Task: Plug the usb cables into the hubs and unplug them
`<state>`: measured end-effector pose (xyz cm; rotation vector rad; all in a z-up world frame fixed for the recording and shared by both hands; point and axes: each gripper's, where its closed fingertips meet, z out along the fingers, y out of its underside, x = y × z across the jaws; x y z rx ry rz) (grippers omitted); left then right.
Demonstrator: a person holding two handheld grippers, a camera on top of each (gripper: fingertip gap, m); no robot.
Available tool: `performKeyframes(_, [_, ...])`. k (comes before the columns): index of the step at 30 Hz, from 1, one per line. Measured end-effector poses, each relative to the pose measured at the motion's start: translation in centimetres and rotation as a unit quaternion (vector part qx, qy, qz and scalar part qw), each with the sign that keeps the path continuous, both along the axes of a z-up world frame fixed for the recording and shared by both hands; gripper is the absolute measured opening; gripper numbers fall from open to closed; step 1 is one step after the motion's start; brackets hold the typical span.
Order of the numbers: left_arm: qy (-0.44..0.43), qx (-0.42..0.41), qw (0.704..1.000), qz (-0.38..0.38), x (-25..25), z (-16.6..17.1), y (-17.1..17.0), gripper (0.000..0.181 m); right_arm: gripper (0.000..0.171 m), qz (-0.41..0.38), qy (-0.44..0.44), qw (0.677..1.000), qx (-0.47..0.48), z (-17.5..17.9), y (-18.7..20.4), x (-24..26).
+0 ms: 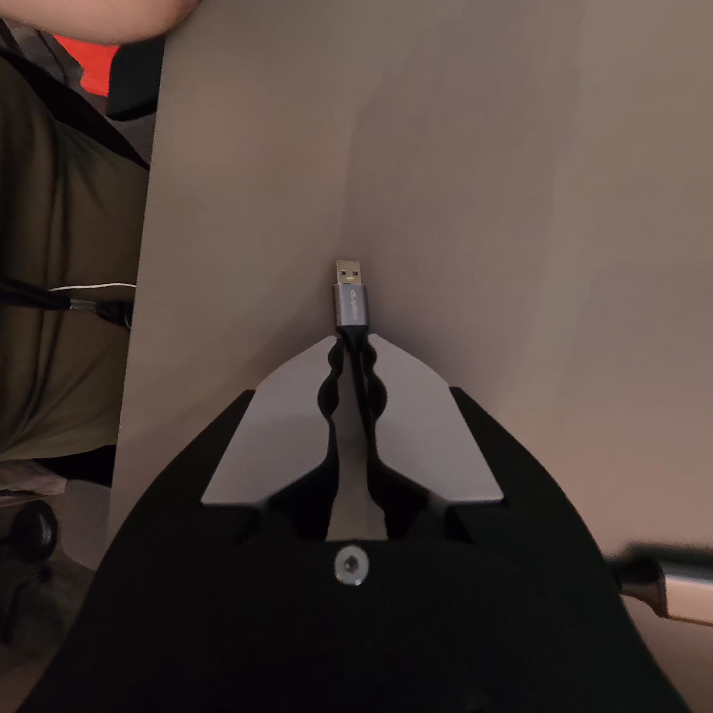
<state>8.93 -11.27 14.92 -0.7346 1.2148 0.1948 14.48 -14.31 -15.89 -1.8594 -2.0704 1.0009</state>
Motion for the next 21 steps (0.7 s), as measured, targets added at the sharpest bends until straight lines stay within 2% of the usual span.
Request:
performKeyframes(5, [0.008, 0.0, 1.0, 0.005, 0.3, -0.3, 0.2, 0.017, 0.009, -0.007, 0.007, 0.999, -0.042, 0.1, 0.1, -0.1])
performKeyframes(11, [0.016, 0.001, 1.0, 0.017, 0.2, -0.5, 0.5, 0.017, 0.009, -0.016, 0.056, 0.998, -0.01, 1.4, 0.1, -0.5])
performKeyframes(17, [0.014, 0.005, 1.0, 0.017, -0.2, -0.4, 0.4, 0.017, 0.008, -0.035, 0.133, 0.984, 0.116, 8.7, 1.5, -0.7])
performKeyframes(21, [0.017, 0.008, 1.0, 0.009, 0.0, -0.6, 0.2, 0.017, 0.008, -0.044, 0.173, 0.968, 0.175, 15.0, 3.1, -0.2])
